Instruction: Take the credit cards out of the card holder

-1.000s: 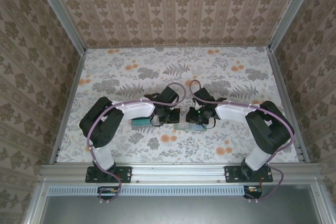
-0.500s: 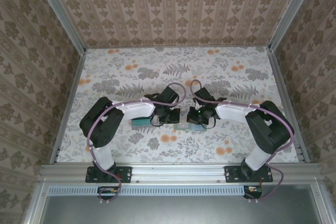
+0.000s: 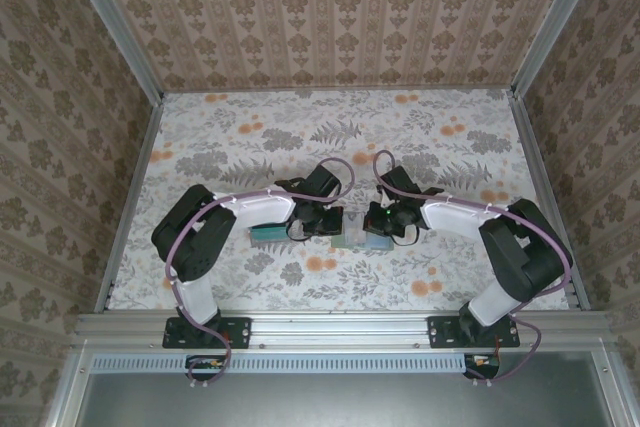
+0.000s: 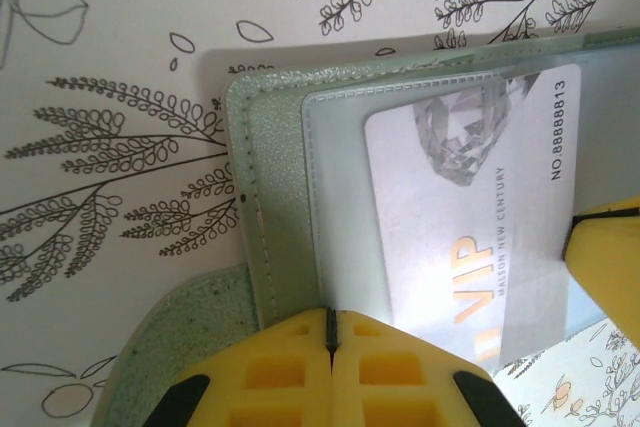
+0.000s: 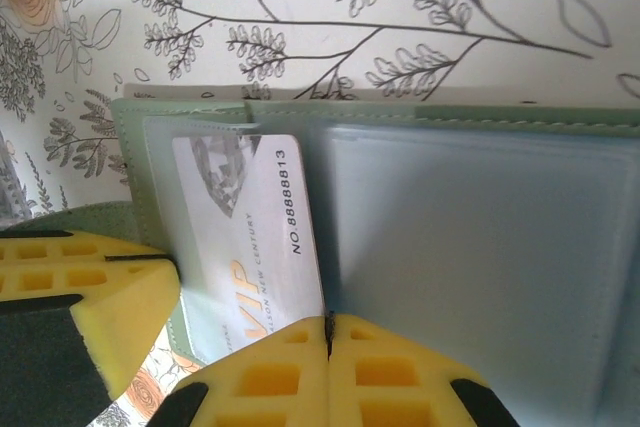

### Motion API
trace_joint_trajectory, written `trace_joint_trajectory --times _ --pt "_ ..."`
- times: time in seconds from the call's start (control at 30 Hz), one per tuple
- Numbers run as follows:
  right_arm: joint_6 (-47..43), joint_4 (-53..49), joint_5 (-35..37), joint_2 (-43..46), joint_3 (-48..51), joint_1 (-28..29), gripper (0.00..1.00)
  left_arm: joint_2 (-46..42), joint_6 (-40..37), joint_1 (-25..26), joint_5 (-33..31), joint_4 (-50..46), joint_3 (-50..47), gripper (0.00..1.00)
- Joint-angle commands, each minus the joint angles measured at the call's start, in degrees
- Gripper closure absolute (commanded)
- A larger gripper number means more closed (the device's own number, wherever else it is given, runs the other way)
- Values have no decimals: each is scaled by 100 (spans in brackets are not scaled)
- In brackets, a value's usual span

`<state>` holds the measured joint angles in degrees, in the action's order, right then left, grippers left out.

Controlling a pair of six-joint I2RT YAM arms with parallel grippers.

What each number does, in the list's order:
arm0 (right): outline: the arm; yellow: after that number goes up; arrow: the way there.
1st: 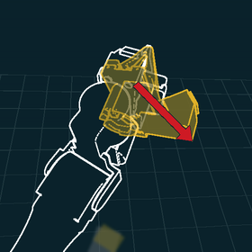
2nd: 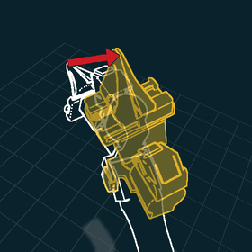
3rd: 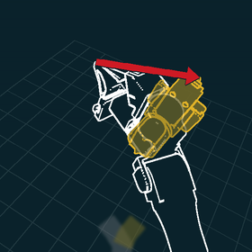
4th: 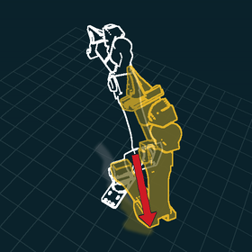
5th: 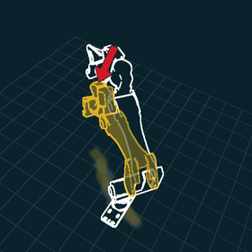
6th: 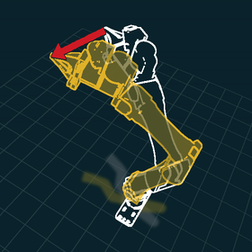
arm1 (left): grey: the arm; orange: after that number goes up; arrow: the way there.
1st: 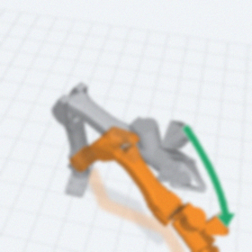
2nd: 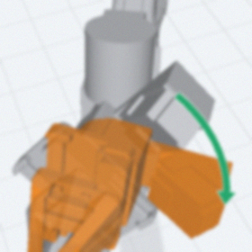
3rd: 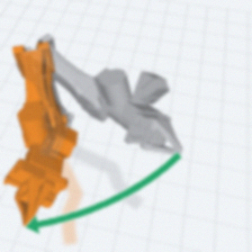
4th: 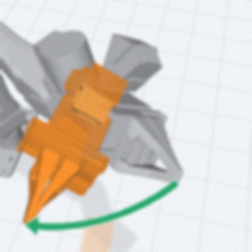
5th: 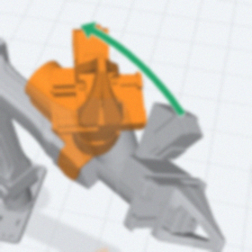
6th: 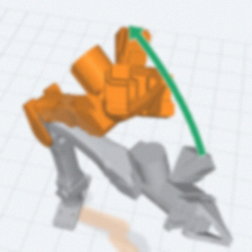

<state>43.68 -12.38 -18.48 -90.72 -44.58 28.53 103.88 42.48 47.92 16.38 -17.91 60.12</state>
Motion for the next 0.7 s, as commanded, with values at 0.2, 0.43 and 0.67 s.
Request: trace_joint_trajectory --times 0.2,0.43,0.67 --pt "-88 41 -119 46 116 -29 81 85 110 -5 -83 -278 -97 100" --pt "-198 112 -190 -92 47 -32 79 89 128 18 -82 -270 -109 100" --pt "-201 227 -364 -228 53 -15 79 97 136 39 -65 -251 -112 100"
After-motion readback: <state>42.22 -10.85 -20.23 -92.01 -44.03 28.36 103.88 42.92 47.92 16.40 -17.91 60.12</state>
